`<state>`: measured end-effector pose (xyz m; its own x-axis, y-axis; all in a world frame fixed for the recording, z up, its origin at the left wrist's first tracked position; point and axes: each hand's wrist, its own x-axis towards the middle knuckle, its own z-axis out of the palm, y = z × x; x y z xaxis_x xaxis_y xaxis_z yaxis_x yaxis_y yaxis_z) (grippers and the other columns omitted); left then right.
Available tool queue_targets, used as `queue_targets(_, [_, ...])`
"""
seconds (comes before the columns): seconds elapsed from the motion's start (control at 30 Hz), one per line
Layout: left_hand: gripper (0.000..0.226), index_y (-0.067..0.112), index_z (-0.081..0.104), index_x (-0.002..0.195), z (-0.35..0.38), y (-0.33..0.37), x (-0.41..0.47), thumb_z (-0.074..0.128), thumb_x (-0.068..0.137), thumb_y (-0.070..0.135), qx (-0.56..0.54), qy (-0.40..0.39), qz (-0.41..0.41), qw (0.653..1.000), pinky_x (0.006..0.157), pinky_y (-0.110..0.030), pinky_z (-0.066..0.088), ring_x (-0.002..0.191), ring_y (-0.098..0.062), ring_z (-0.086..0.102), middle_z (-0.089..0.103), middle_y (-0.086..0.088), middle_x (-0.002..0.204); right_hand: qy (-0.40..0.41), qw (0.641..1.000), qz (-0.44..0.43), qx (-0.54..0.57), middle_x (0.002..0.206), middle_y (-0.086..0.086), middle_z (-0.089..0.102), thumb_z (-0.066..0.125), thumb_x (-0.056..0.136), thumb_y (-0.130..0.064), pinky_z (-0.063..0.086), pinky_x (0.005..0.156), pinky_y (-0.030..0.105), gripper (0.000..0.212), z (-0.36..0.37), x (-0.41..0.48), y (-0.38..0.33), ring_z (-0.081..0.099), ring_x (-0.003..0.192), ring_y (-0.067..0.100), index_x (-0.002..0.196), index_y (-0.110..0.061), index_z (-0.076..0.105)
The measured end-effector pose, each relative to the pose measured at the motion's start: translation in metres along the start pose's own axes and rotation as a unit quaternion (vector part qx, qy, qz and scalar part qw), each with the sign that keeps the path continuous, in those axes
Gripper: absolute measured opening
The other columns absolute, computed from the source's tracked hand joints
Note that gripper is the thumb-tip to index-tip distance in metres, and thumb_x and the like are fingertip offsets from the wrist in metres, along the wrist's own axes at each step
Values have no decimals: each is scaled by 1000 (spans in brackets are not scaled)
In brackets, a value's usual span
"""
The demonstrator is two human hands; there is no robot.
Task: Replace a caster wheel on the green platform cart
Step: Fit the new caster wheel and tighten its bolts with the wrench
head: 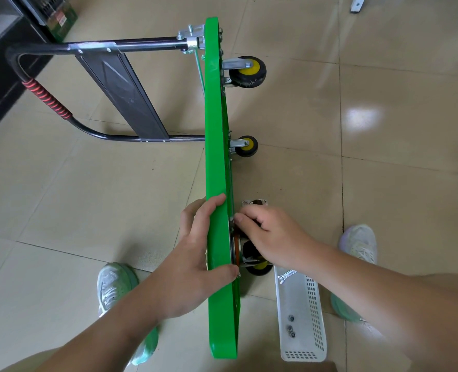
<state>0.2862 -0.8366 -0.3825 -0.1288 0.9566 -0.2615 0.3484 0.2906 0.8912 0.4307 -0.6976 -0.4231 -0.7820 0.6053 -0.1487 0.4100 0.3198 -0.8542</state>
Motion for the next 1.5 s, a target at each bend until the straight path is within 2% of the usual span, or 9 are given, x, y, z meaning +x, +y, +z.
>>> queue_targets(0.13, [99,57,13,149,-1,0,0,72,73,34,3,-2,-2,1000,89,-1,40,120,17,41,16,23,145,-20,999,13,32,82,-10,68,58,98,-37,51,65,37,8,2,-1,2,63,70,11,105,-38,54])
queue_targets(0.3, [99,56,13,149,0,0,0,72,73,29,1,-1,-1,1000,89,1,37,119,19,41,17,22,145,-7,1000,1,-12,64,-11,54,50,104,-34,38,58,30,27,-1,0,-1,51,61,4,77,-32,52])
queue_targets(0.47, [99,56,13,148,0,1,0,72,73,30,1,-2,-3,1000,88,0,40,119,18,43,16,24,145,-25,999,4,21,83,-10,67,59,97,-35,52,66,37,8,1,-1,-1,62,71,11,102,-39,54])
queue_targets(0.6, [99,56,14,148,0,1,0,72,73,29,-3,-1,-4,1000,87,1,39,116,18,44,16,23,145,-3,1000,-9,-12,66,-10,55,51,103,-34,41,60,27,28,-1,0,-1,53,64,4,75,-35,51])
queue_targets(0.77, [99,58,12,149,-2,-1,-1,71,71,41,1,-7,-4,1000,89,-2,40,120,15,44,14,25,146,-28,1000,2,5,82,-9,66,54,100,-38,49,64,33,2,1,-1,-1,58,66,7,102,-37,52])
queue_targets(0.9, [100,58,13,150,-1,-3,-1,72,74,33,-6,-7,-4,1000,93,-1,38,125,15,40,15,25,147,-5,1000,-8,-25,66,-9,53,48,104,-35,37,59,32,34,0,1,-3,51,63,6,71,-32,46])
queue_targets(1.07, [100,58,11,151,-2,-1,-2,71,75,33,5,-11,-9,1000,90,-2,41,119,15,44,13,26,146,-30,999,10,7,83,-9,67,56,98,-38,50,63,38,6,2,0,-1,62,69,12,101,-40,51])
queue_targets(1.23, [101,55,11,151,-1,-1,-1,72,74,31,-2,-9,-12,1000,87,1,39,115,19,44,14,24,146,-12,999,-7,-30,67,-11,53,51,103,-36,36,58,25,33,0,0,-3,52,66,3,70,-37,48])
queue_targets(1.5, [100,58,13,149,0,-2,-1,72,74,30,-6,-4,-4,1000,92,2,35,124,20,37,15,25,147,-29,999,-25,1,81,-14,63,53,102,-30,50,65,35,4,2,-1,-3,59,71,6,102,-30,56])
